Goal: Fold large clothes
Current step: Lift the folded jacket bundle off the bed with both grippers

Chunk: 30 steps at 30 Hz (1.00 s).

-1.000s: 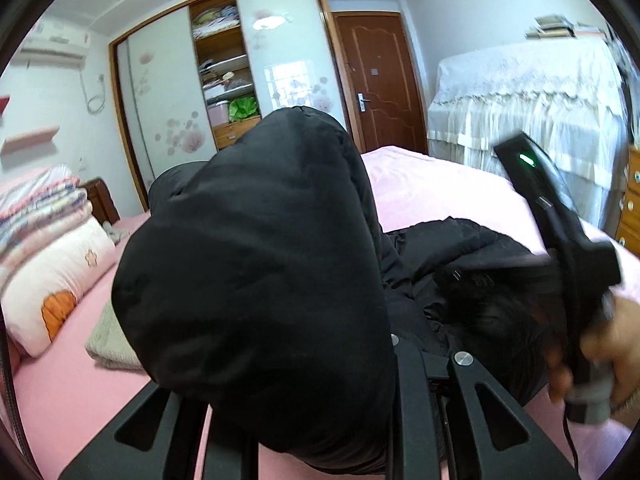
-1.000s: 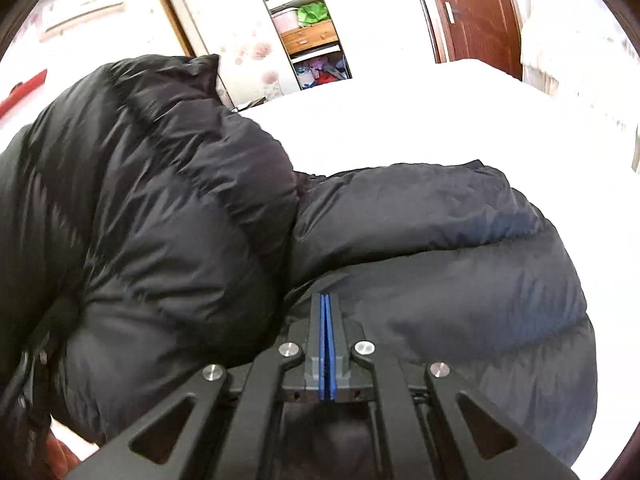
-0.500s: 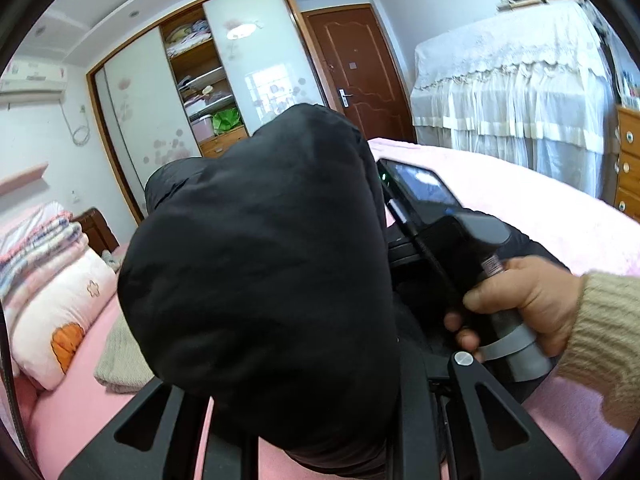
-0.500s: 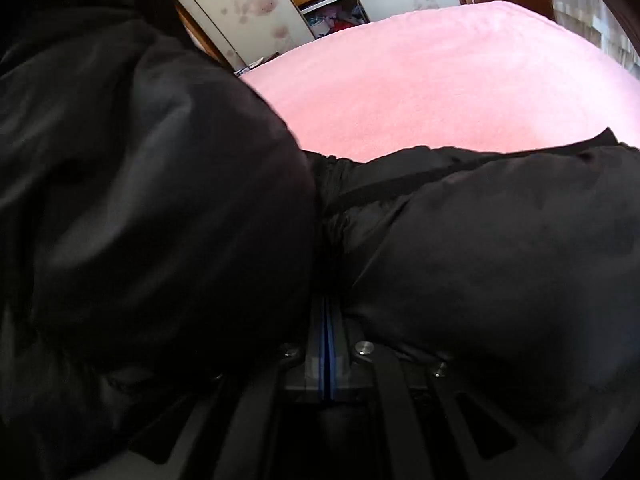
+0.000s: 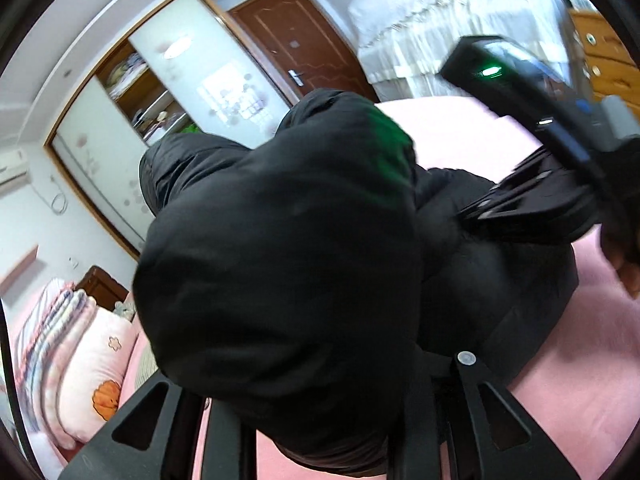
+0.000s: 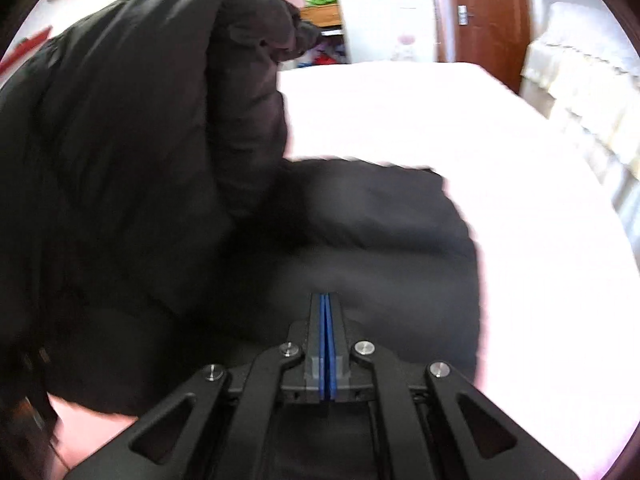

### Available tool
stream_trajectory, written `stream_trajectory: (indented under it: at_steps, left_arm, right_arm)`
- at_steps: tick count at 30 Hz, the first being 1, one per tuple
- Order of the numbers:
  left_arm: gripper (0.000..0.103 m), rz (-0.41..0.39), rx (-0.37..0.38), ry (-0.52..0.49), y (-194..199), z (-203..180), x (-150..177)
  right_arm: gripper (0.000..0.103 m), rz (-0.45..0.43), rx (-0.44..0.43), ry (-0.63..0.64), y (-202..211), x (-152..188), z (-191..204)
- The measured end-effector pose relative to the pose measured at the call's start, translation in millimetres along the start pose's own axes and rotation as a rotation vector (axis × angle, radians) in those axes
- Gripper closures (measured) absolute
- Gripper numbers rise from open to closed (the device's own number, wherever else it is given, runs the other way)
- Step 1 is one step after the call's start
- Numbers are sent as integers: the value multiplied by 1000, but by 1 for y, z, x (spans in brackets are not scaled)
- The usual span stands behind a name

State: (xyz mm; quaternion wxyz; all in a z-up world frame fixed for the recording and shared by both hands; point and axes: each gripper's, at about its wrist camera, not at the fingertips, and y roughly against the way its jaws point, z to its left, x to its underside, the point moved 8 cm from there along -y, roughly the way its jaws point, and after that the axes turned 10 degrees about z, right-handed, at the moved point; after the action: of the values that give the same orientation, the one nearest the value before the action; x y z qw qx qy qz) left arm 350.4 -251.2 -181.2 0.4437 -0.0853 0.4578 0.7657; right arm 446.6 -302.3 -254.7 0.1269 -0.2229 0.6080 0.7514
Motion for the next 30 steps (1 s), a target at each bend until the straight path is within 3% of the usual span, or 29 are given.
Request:
stream_trajectory:
  at_steps: [5,14,16,24,27,30]
  left_arm:
    - [80,39,-4,-51,-2,-25,-10]
    - [76,99,-31,-163,-9,-67,-15]
    - [75,103,-50,-201,-11,-76,-15]
    - [70,102,-165,-372,-20,-112,-10]
    - [67,105,-217,-446,-23,-124,-3]
    - [65,107,-260,-500,-29,-127,-2]
  right_arm:
    - [100,15,-44,-86,-1,30,-26]
    - [100,-9,-118,-129,4,58,-34]
    - [100,-17,-127,-140,20,86,-44]
    - [100,-48,-68,-214,47,92,-84]
    - [92,-80,-60,-231,67,84,-97]
    - [68,-135,-73,-217,93,65,-97]
